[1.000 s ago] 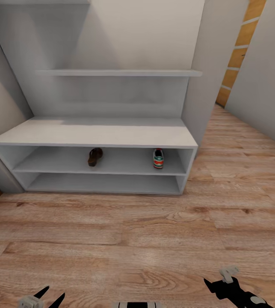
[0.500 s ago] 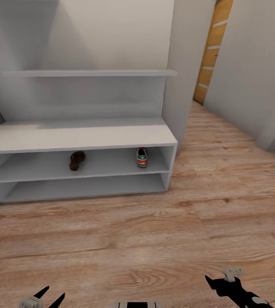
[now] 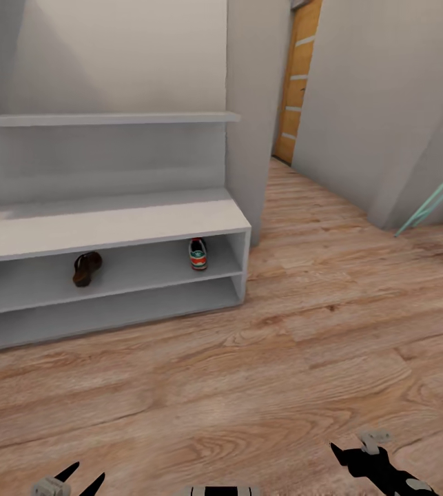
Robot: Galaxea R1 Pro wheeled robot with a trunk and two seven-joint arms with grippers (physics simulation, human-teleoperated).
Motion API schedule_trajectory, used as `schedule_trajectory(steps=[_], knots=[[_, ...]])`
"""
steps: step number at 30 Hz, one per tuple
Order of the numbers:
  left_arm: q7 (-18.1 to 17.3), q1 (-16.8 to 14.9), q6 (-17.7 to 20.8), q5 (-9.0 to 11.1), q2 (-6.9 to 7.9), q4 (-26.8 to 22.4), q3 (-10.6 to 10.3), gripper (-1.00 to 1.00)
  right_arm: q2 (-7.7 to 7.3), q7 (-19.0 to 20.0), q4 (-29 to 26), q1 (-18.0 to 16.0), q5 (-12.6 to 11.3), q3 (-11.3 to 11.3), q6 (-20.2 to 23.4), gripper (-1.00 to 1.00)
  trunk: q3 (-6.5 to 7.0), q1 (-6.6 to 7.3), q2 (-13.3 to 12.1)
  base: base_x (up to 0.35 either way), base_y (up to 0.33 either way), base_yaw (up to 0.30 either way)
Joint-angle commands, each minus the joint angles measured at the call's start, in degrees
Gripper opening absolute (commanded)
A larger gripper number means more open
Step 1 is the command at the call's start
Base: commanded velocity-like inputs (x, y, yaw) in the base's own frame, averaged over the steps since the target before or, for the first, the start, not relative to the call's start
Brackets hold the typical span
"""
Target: Pick up the two gym shoes and the two sandals from the corridor floor and place them onto the hallstand (shoe rack) in the corridor, making sure they are on the rack and not on the floor. Arrange them so the two gym shoes are next to each other and the two sandals are next to each other.
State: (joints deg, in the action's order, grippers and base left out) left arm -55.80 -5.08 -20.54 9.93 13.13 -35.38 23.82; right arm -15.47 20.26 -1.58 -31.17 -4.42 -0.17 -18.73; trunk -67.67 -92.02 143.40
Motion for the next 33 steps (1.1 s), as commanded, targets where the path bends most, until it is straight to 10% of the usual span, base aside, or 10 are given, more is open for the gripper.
schedule_trajectory(steps=[1,33], knots=[[-0.3,0.0,-0.2,0.2,0.01,0.2,0.1,1.00,0.00,0.4,0.1,0.0,-0.5,0.0,-0.1,1.00,-0.04,0.01,0.0,0.000,0.000,-0.300],[-0.3,0.0,-0.2,0.2,0.04,0.6,0.1,1.00,0.00,0.4,0.1,0.1,-0.5,0.0,-0.1,1.00,-0.04,0.01,0.0,0.000,0.000,-0.300]])
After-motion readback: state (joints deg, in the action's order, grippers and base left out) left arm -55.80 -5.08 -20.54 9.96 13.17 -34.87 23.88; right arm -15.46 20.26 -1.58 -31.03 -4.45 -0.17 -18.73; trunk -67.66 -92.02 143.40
